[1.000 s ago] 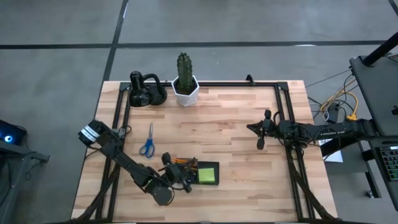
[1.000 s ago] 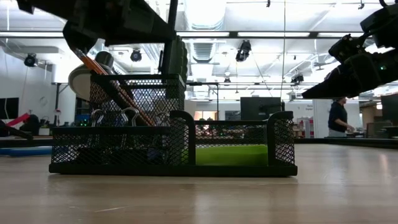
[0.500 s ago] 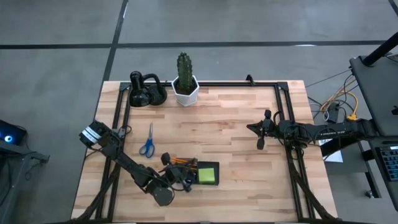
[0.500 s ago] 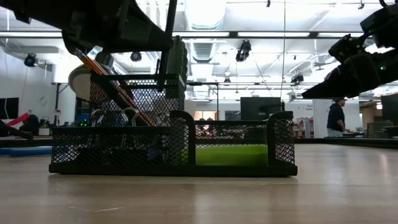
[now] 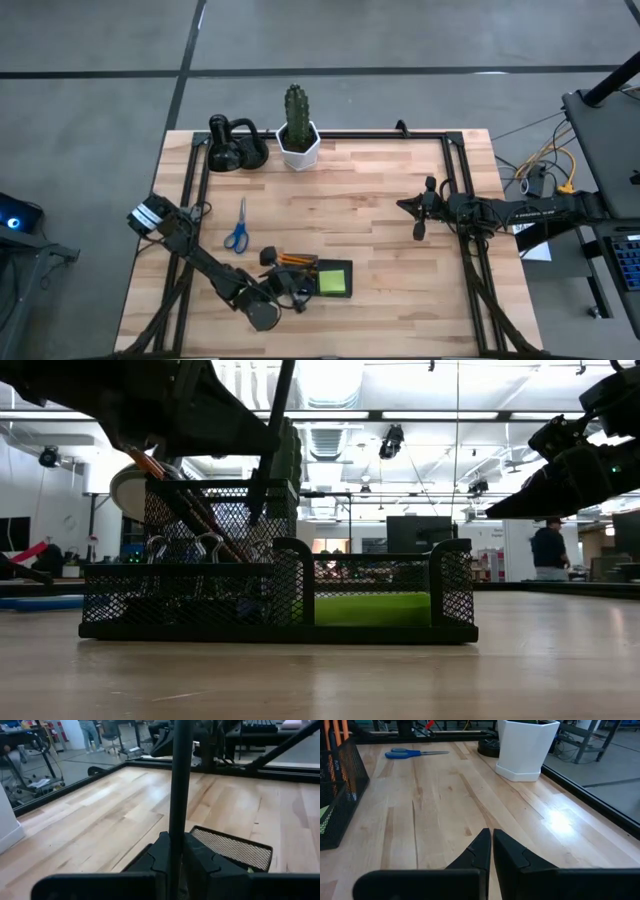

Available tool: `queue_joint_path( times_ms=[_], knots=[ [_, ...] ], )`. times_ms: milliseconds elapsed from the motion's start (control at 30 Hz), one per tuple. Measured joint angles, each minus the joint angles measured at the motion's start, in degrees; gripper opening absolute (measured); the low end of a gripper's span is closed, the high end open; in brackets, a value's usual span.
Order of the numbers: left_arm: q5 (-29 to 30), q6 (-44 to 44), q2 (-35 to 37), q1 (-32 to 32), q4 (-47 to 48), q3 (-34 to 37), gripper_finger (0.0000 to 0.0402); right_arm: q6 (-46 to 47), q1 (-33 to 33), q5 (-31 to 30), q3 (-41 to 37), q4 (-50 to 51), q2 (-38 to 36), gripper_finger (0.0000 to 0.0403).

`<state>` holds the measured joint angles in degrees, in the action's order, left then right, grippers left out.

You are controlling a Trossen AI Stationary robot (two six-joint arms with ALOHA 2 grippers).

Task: Pick and place office supplies into organizer
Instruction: Put the black pen into the desk organizer, then put the blue scissor into the desk organizer

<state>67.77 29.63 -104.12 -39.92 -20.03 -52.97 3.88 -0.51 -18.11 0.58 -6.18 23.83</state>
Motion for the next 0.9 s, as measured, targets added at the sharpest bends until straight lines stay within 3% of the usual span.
queue_joint_path(
  times_ms=[400, 900],
  knots=[
    [-0.1, 0.0, 0.0, 0.0, 0.0, 0.1, 0.0019, 0.0, 0.0, 0.0, 0.0, 0.0, 0.0, 0.0008],
    [-0.1, -0.4, 0.0, 0.0, 0.0, 0.1, 0.0123, 0.0, 0.0, 0.0, 0.0, 0.0, 0.0, 0.0008]
  ],
)
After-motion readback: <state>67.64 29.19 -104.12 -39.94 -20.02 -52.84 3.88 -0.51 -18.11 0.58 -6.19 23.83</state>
